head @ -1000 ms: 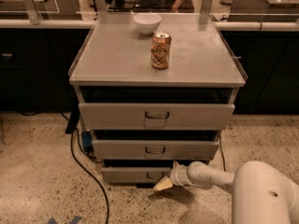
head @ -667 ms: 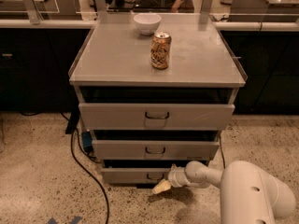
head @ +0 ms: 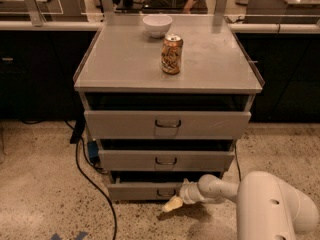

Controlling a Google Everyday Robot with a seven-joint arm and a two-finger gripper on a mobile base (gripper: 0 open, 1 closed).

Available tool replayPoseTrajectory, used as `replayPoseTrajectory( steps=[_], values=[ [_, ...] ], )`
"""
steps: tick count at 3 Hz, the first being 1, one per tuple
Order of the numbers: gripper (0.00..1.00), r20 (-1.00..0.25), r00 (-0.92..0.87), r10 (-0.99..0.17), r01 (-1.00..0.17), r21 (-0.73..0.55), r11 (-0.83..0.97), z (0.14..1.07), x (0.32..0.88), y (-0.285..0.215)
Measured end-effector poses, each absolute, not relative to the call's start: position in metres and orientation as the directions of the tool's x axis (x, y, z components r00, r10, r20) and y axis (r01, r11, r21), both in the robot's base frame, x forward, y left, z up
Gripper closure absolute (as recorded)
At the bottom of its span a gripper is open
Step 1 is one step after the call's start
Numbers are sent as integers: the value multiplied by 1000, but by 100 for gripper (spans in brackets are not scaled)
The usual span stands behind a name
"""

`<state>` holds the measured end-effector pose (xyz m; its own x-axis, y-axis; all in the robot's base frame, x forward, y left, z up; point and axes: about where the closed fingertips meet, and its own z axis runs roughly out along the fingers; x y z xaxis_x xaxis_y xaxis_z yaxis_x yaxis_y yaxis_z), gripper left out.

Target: Open bottom drawer

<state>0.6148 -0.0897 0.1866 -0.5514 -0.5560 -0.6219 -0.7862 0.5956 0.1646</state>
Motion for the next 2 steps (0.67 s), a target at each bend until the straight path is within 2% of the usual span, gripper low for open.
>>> replayPoseTrajectory(
  steps=[1, 2],
  values=[
    [0, -585, -594, -552, -770, 217, 600, 195, 562, -89],
    [0, -585, -595, -552, -770, 217, 600, 195, 561, -89]
  ],
)
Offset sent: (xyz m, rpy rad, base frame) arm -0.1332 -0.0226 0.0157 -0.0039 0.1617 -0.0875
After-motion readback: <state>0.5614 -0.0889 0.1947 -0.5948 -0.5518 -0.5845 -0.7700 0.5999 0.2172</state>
